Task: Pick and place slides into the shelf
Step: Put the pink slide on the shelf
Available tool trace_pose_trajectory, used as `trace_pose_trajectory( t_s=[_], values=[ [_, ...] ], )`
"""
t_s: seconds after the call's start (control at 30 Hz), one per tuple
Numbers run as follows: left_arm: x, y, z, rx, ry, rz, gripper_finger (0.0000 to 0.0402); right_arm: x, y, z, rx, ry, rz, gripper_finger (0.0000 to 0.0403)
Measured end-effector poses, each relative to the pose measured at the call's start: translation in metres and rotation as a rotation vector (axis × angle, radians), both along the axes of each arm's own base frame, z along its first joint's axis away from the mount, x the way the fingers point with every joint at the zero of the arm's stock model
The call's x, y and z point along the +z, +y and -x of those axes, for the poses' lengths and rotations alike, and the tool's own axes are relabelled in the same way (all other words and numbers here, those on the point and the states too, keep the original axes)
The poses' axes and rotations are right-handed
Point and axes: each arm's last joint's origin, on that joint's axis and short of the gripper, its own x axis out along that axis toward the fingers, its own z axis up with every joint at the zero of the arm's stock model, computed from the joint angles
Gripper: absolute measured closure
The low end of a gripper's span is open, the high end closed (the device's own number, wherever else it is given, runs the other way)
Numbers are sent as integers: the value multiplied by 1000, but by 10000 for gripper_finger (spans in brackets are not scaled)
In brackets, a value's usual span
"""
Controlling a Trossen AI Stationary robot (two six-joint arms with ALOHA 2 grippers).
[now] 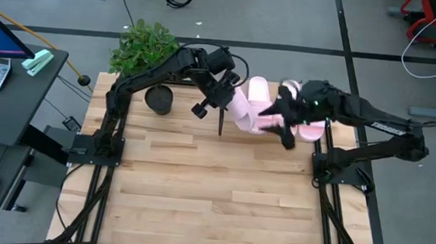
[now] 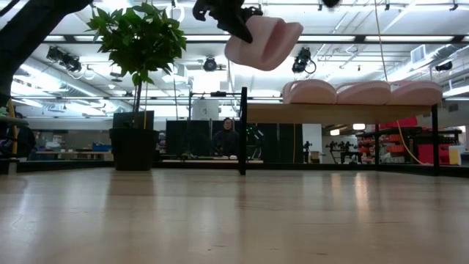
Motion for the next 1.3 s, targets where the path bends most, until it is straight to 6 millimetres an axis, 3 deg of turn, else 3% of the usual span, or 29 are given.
trace_pose_trajectory(
  t_s=[0.13, 0.27, 0.4, 0.6, 0.77, 0.97, 1.3],
  values=[
    [0, 11, 4, 57, 3, 27, 390, 8, 30, -6, 171, 36, 469, 173],
    [0, 19, 8, 104, 0, 106, 390, 13, 42, -19, 130, 176, 925, 173],
    [1, 22, 9, 99, -16, 190, 390, 1, 47, -37, 269, 347, 1216, 173],
    [1, 17, 11, 70, -7, 348, 390, -15, 51, -49, 415, 507, 1395, 176],
    [0, 12, 17, 33, 42, 527, 390, -10, 59, -46, 424, 449, 1407, 189],
    [2, 9, 19, -35, 26, 648, 390, -12, 83, -47, 534, 332, 1358, 191],
    [6, 5, 16, -91, -8, 767, 390, -25, 97, -68, 535, 338, 1411, 192]
  ],
)
